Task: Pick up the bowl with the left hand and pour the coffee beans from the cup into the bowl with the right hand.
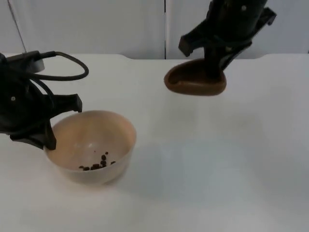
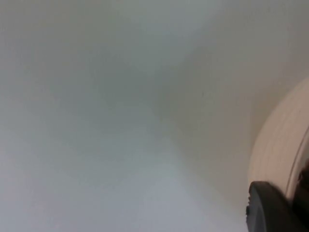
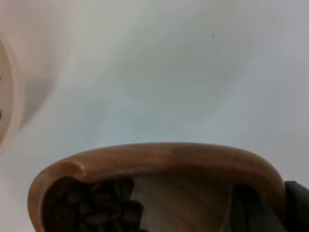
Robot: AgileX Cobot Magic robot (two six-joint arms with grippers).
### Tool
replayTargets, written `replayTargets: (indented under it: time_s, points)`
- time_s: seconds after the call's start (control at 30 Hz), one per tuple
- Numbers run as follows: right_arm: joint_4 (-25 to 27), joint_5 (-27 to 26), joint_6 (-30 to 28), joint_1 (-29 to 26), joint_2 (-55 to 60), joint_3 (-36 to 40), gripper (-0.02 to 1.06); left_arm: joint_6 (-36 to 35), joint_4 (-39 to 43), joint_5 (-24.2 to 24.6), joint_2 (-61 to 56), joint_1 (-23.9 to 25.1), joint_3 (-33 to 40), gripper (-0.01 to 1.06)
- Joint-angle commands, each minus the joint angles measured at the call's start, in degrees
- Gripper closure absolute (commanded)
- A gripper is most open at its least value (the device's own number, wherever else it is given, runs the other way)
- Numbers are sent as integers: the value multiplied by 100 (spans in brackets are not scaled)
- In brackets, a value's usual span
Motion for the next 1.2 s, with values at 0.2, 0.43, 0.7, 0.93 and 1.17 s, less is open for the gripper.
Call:
replayTargets:
  time_s: [0.2,0.43,0.7,0.93,1.17]
  points:
    - [-153,-369,219,-87,328,117,105,10,85,-372,12,14,-30,105]
    - [-166,-1052,434,-87,328,951,105,10,151,-560,21,14,-30,105]
    - [-166,-2039,825,-87,328,1797,105,10,320,-568,21,14,-30,105]
    - [-187,-2497,958,-87,328,2199,105,10,343,-554,21,14,-30,105]
    - [-199,-2527,958,-87,408,2285,105,10,364,-600,21,14,-30,105]
